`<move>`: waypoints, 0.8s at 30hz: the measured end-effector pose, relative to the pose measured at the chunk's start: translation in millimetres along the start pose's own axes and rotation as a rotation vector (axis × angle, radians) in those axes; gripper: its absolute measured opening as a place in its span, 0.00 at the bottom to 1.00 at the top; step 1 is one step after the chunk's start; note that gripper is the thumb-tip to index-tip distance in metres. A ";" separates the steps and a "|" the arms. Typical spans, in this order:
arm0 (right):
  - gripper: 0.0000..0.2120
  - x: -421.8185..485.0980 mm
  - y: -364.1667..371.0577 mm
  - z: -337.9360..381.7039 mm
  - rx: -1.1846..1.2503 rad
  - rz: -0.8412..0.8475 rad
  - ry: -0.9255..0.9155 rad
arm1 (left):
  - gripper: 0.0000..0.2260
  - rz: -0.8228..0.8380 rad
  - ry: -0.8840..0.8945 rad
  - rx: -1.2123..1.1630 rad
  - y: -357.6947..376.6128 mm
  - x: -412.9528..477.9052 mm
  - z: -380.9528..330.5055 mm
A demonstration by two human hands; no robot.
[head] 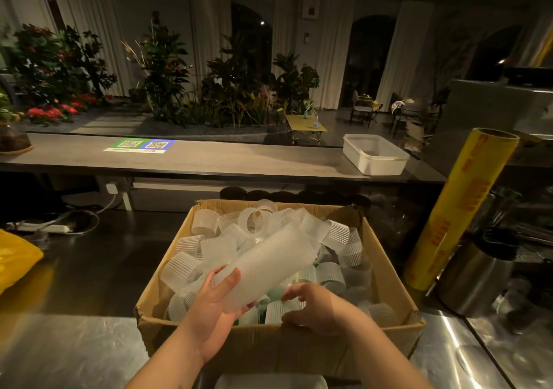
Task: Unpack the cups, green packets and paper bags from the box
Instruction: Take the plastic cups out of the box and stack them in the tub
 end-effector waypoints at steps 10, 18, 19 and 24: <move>0.13 7.4 -1.7 -23.0 0.359 -0.066 0.072 | 0.25 -0.003 -0.016 -0.009 0.5 -1.6 -2.6; 0.34 35.4 16.9 0.4 0.251 -0.072 0.119 | 0.22 -0.010 -0.020 0.017 1.2 -3.1 -2.1; 0.34 38.1 19.1 4.2 0.239 -0.109 0.101 | 0.23 -0.013 -0.018 0.018 1.5 -3.1 -2.9; 0.25 39.0 16.1 2.4 0.545 -0.237 -0.125 | 0.25 -0.008 -0.013 -0.007 2.3 -4.5 -4.1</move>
Point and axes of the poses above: each hand's wrist, its own x-axis towards the middle knuckle, its own y-axis out of the palm, z = x × y, the point moved 5 cm from there along x, towards the middle knuckle, and after that the axes turned 5 degrees about x, right-handed, at the moved point
